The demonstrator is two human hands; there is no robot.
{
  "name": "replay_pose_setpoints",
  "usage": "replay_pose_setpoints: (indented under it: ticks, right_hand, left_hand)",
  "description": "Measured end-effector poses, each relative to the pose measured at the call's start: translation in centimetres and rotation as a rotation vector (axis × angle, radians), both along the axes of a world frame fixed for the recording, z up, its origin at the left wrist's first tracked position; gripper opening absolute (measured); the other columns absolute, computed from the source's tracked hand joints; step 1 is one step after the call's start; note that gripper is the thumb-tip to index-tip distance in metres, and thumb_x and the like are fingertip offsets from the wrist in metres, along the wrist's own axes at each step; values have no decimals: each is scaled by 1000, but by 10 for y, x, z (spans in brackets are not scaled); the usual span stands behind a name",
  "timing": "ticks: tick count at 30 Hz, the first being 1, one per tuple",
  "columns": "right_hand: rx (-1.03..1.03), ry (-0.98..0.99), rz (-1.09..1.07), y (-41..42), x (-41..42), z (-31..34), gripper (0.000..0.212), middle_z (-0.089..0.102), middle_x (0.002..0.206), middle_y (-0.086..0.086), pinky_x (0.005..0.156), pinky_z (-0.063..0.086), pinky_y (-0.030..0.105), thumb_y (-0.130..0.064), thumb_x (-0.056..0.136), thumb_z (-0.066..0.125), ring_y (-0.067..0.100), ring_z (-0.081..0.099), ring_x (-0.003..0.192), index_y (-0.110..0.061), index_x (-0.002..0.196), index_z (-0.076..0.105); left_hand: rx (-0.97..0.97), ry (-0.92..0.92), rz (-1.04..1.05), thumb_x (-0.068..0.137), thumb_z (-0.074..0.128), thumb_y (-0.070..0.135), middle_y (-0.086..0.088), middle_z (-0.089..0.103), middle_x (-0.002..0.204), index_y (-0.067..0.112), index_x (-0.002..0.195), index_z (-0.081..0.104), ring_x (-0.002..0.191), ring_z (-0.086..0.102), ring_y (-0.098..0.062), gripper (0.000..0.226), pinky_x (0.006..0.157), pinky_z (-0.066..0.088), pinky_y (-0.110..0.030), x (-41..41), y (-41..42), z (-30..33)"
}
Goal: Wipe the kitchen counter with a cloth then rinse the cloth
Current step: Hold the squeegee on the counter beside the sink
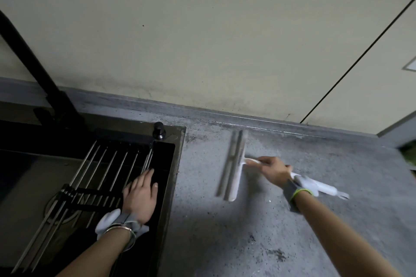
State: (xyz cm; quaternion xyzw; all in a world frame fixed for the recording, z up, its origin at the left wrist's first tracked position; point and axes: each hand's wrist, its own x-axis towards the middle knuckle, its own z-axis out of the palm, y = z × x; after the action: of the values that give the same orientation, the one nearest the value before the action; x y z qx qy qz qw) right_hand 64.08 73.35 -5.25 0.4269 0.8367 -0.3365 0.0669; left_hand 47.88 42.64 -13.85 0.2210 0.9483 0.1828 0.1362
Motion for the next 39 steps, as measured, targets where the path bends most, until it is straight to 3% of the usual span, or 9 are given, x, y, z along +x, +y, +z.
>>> replay_pose_setpoints:
  ticks: [3,8,10,12,16,25,31,35,39]
  right_hand:
    - [19,-13,-135,37,31,-4,31,59,81,-33,110,11,57,-93,55,44,17,53,100,-68,67,58]
    - [-59,-18,-192,68,53,-21,72,70,87,-5,94,43,47,-92,41,47,21,61,87,-34,77,71]
    - [-72,-27,-193,66,48,-25,69,69,85,-6,91,39,43,-95,40,45,22,60,88,-37,70,68]
    - [-80,-38,-180,60,39,-26,59,67,98,-7,103,28,48,-97,45,44,27,54,108,-48,71,64]
    - [-15,-70,-48,37,-2,-28,64,61,126,-5,110,6,54,-92,57,42,33,36,132,-53,104,63]
    - [-18,-162,140,-38,-94,-38,92,54,132,0,98,28,51,-103,39,30,36,30,129,-54,114,55]
    - [-2,-118,321,-85,-129,-33,75,65,111,0,95,18,45,-93,62,31,28,48,115,-42,107,62]
    - [-61,-12,267,-92,-132,-21,77,64,121,-4,108,11,53,-88,67,30,24,50,121,-39,120,58]
    - [-108,120,52,-80,-125,-10,50,65,93,-1,99,37,44,-71,83,42,26,60,99,-30,102,64]
  left_hand:
    - [26,25,-32,101,31,30,9,22,155,25,149,23,143,20,-8,48,114,12,-30,0,15,5]
    - [15,25,-18,102,28,31,10,20,156,27,149,22,143,18,-7,48,114,11,-29,-2,21,4]
    - [-3,20,10,102,29,31,10,21,156,27,149,22,143,19,-9,47,114,12,-30,-3,16,2]
    - [-10,-4,39,102,29,31,10,23,155,28,148,23,142,21,-10,47,114,13,-32,-6,9,-2]
    - [-35,-29,61,102,29,32,9,24,155,28,148,23,142,22,-12,47,114,15,-35,-11,-4,-6]
    - [-33,-42,97,101,32,32,8,27,154,28,147,27,141,25,-13,46,113,17,-36,-17,-22,-10]
    - [-8,-47,114,101,31,32,9,27,154,28,147,28,141,24,-12,46,112,17,-36,-24,-33,-9]
    - [46,-52,101,101,32,31,7,30,153,27,146,30,141,25,-13,45,113,16,-37,-28,-26,-6]
    - [120,-25,39,101,35,28,9,34,151,26,145,35,139,30,-11,44,112,19,-35,-28,-5,1]
